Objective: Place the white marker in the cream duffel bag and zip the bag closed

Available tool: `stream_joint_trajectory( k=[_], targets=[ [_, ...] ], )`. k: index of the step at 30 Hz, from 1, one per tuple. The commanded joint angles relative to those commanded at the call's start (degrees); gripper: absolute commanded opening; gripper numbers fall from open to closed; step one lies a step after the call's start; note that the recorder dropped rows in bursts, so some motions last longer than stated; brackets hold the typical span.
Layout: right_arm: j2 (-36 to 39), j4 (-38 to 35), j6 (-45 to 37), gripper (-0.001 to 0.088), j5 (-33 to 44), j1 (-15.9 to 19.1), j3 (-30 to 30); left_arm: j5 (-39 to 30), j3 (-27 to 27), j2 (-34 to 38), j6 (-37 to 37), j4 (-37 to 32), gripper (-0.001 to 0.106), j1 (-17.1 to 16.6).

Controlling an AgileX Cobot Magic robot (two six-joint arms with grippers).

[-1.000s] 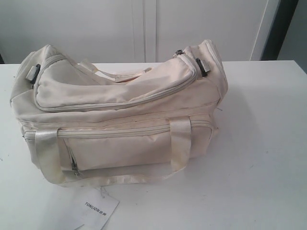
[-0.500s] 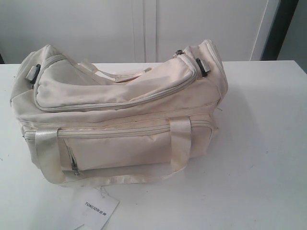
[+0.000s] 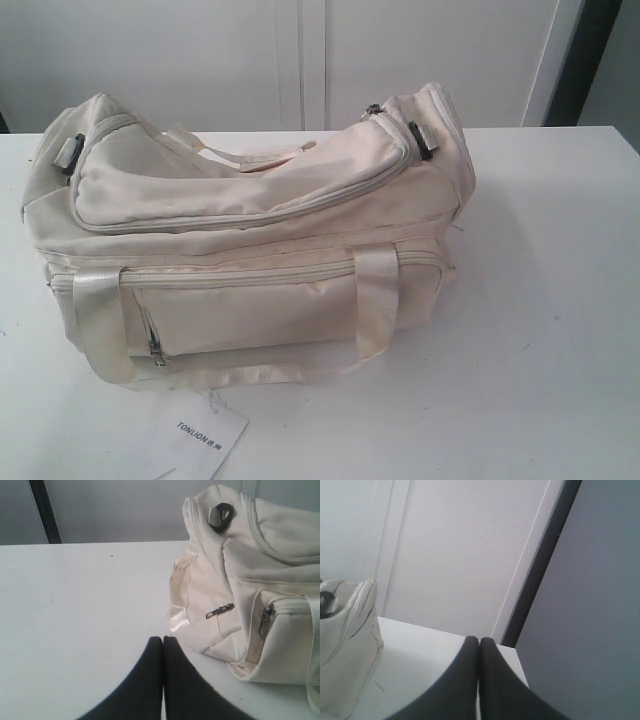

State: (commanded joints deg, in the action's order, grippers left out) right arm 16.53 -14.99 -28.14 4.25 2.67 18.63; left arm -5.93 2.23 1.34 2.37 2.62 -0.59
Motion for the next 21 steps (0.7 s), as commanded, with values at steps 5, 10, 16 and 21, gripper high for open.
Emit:
stream_joint_trajectory(
  k=[5, 10, 16, 21],
  targets=[
    [0.0, 0.0, 0.0, 0.0, 0.0, 0.0, 0.0, -7.12, -1.35, -1.34, 0.01, 0.0, 0.0, 0.0],
    [0.0, 0.0, 0.0, 0.0, 0.0, 0.0, 0.0, -7.58, -2.23, -1.34, 0.27, 1.26, 0.0, 0.0],
    [0.0, 0.0, 0.0, 0.0, 0.0, 0.0, 0.0, -7.58, -2.23, -1.34, -1.33, 1.14, 0.0, 0.0],
    [0.0, 0.0, 0.0, 0.0, 0.0, 0.0, 0.0, -7.46, -2.23, -1.34, -5.47, 1.14, 0.0, 0.0]
  ],
)
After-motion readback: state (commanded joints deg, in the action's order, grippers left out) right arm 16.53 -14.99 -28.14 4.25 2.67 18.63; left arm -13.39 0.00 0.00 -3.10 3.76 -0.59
